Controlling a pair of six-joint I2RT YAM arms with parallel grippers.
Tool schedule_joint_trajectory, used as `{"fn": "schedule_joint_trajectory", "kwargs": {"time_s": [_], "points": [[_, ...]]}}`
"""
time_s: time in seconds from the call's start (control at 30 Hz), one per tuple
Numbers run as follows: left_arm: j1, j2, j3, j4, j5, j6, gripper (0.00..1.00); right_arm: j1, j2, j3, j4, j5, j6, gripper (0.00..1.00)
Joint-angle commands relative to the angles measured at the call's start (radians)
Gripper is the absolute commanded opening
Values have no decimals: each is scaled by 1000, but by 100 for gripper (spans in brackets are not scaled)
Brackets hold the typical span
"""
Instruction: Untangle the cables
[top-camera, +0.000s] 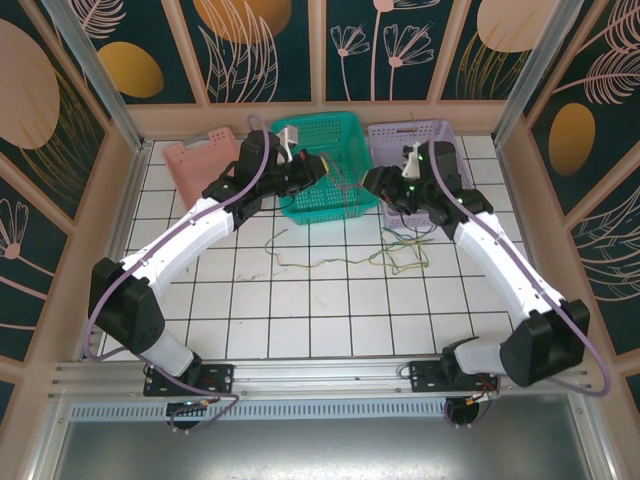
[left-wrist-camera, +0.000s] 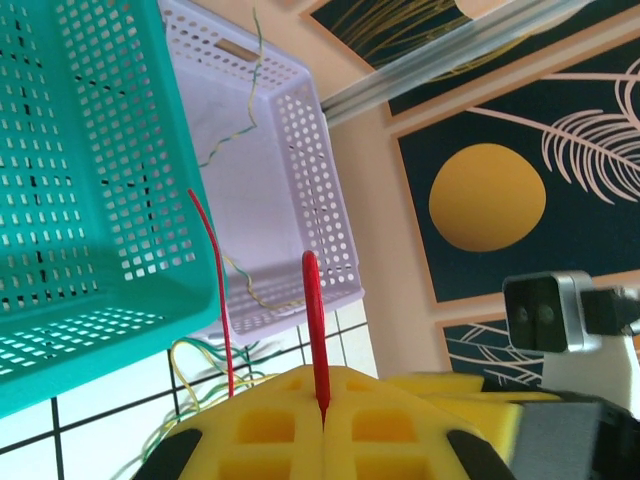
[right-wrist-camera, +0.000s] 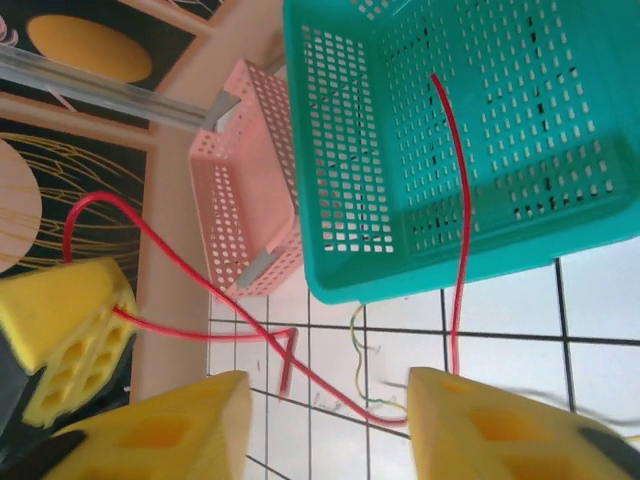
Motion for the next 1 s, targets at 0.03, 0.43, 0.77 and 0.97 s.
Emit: {"fn": "schedule_joint_trajectory", "kwargs": {"time_s": [0.03,0.43,0.77,0.97], "points": [[1,-31,9,34,-56,-45,0,-22,-112,-164,153,-15,364,53],[1,-46,-22,116,-57,-137,0,39,-59,-426,743,12,1083,59],[2,-52,-28,123,-63,-128,0,73,51,-374,734,-38,1156,54],[1,-52,-34,126,-54,-127,0,87,74,-408,823,-6,1183,51]]}}
